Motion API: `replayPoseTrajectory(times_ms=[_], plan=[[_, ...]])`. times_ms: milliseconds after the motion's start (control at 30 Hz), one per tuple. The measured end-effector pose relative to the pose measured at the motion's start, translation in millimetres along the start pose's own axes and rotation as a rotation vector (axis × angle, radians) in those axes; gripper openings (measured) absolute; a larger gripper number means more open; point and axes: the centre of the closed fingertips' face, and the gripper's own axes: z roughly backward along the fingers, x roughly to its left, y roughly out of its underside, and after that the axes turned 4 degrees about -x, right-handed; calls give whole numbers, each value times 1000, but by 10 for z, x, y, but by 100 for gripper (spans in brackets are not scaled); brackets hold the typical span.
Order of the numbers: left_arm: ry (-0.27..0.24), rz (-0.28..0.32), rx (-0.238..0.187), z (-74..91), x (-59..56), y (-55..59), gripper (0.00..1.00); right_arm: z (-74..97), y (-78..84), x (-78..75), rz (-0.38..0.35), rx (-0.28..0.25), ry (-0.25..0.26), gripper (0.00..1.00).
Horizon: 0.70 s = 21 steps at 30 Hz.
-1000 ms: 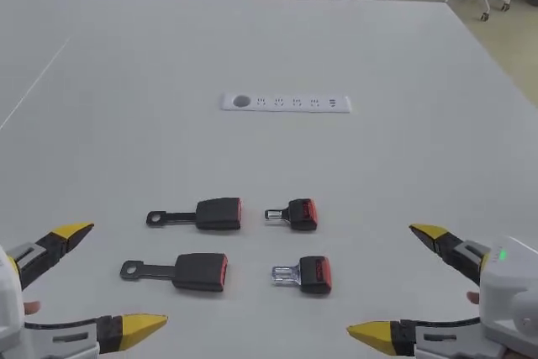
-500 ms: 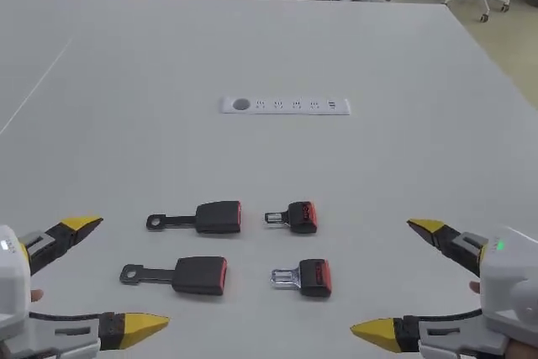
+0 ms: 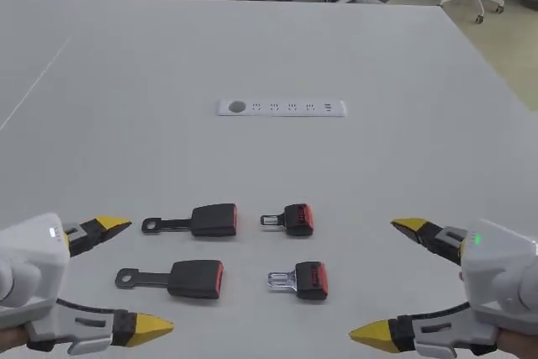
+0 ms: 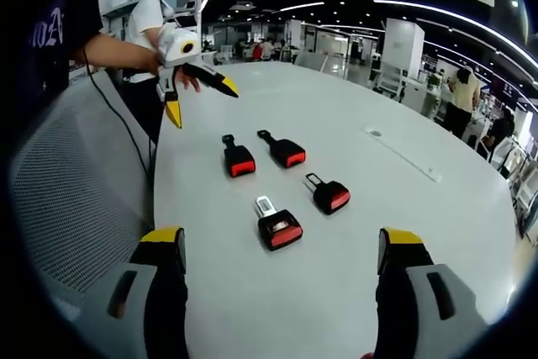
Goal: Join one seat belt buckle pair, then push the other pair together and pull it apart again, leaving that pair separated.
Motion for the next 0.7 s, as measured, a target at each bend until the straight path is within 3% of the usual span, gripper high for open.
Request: replayPoseTrajectory(times_ms=[233, 700], plan=[[61, -66, 72, -157, -64, 38, 77, -82, 45, 17, 41, 33, -44, 88], [134, -166, 199, -421, 7, 239, 64, -292, 166, 14, 144, 97, -143, 72]])
